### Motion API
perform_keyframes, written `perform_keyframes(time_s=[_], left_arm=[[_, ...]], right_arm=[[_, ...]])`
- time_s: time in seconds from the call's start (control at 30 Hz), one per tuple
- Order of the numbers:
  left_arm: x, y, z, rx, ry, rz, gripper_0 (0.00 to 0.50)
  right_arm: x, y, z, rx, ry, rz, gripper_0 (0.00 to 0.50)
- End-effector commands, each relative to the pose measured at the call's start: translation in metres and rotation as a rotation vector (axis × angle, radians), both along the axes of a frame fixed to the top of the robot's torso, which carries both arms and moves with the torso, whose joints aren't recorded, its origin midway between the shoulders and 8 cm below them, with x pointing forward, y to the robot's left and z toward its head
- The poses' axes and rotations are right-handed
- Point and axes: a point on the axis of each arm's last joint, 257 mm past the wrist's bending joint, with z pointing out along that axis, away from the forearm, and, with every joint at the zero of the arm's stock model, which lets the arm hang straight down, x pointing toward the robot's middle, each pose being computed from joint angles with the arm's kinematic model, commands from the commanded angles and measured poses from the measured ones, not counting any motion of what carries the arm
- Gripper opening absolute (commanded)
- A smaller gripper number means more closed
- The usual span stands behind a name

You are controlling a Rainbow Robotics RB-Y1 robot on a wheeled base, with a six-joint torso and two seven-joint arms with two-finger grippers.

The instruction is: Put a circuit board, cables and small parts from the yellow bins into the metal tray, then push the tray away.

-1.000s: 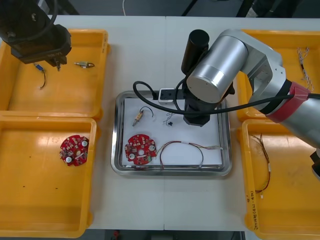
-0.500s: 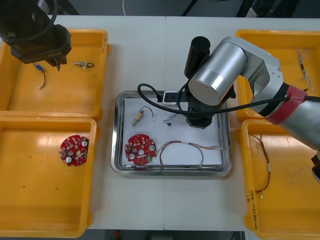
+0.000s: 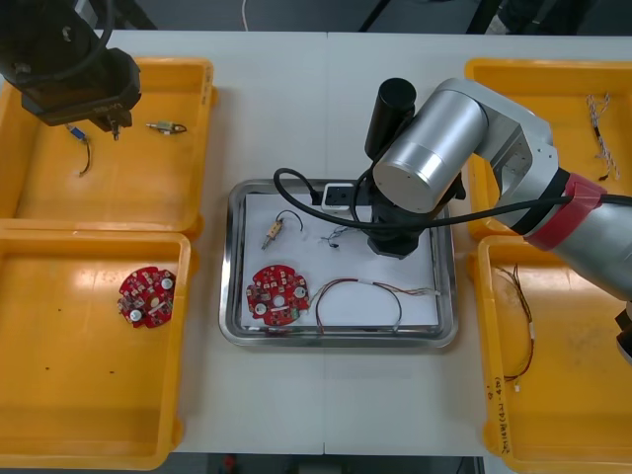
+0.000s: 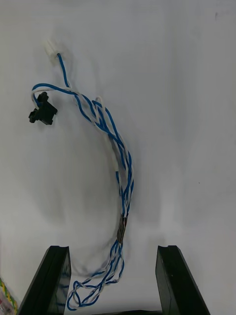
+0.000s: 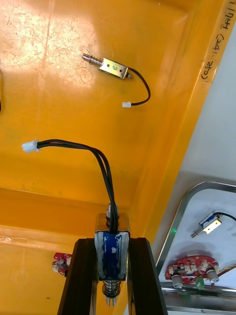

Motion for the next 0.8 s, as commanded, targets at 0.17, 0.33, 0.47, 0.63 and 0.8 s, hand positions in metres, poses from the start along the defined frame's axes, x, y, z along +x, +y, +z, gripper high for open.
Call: perform_keyframes(time_s=[0.17, 0.33, 0.47, 0.63, 0.8], left_arm=[[0.002, -0.007, 0.018, 0.025, -0.047, -0.074, 0.002], [0.002, -0.006, 0.018, 0.025, -0.046, -0.073, 0.000], [0.002, -0.006, 0.018, 0.027, -0.048, -0.073, 0.000], [0.002, -0.006, 0.018, 0.027, -0.048, -0.073, 0.002], [0.002, -0.006, 0.018, 0.029, -0.046, -0.073, 0.000]], right_arm=[[0.000, 0.001, 0.001, 0.023, -0.007, -0.014, 0.500], [-0.001, 0.003, 0.007, 0.036, -0.009, -0.013, 0.500], [-0.003, 0.001, 0.015, 0.033, -0.017, -0.012, 0.500], [-0.008, -0.002, 0.029, 0.020, -0.029, -0.004, 0.500], [-0.018, -0.006, 0.048, 0.001, -0.028, -0.008, 0.500]])
